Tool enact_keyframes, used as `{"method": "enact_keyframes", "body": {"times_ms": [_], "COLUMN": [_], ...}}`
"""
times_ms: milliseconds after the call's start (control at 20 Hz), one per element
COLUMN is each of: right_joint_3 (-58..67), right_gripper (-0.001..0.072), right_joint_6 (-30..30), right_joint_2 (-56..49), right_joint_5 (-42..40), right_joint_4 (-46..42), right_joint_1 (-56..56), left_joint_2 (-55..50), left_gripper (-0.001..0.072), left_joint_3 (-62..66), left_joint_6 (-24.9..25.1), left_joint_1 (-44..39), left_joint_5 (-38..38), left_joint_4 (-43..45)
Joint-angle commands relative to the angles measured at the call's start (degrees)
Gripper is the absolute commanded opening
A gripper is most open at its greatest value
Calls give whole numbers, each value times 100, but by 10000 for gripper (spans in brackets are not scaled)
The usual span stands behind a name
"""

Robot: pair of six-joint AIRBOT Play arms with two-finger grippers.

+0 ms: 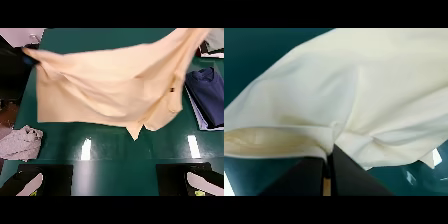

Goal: Fold the shirts.

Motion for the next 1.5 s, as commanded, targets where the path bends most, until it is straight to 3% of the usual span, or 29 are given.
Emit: {"method": "enact_keyframes", "body": {"times_ms": [0,100,250,300,350,400,500,700,800,1050,1300,1350,1450], "right_joint_3": [-640,-710,-708,-708,-708,-708,-708,-710,-717,-1823,-3171,-3377,-3707], "right_gripper": [14,15,21,164,494,591,406,406,301,300,300,300,300], "right_joint_6": [0,0,0,0,0,0,0,-468,-671,-754,-752,-752,-750], "right_joint_2": [-988,-1506,-2024,-2124,-2188,-2210,-2107,-1561,-1276,-221,706,841,1073], "right_joint_5": [-866,-1342,-1631,-1670,-1679,-1600,-1292,310,1137,1333,1130,1056,922], "right_joint_4": [7,83,205,210,214,210,203,203,203,205,205,205,205], "right_joint_1": [162,164,162,162,162,142,-13,-293,-289,-197,-201,-201,-201], "left_joint_2": [-299,-750,-1320,-1434,-1480,-1493,-1491,-1491,-1521,-1821,-2603,-2732,-2927], "left_gripper": [22,22,24,188,490,591,591,590,590,589,587,477,468], "left_joint_3": [-1764,-2090,-2085,-2083,-2085,-2052,-1773,-1104,-1290,-2544,-2616,-2616,-2616], "left_joint_6": [-48,-74,-114,-157,-219,-323,-326,-57,339,610,997,1073,1134], "left_joint_1": [7,7,7,7,7,42,297,1320,1744,2426,2420,2413,2409], "left_joint_5": [1700,2522,3058,3180,3261,3248,2811,1054,407,627,588,503,415], "left_joint_4": [424,424,382,382,385,391,398,391,413,354,-76,-76,-79]}}
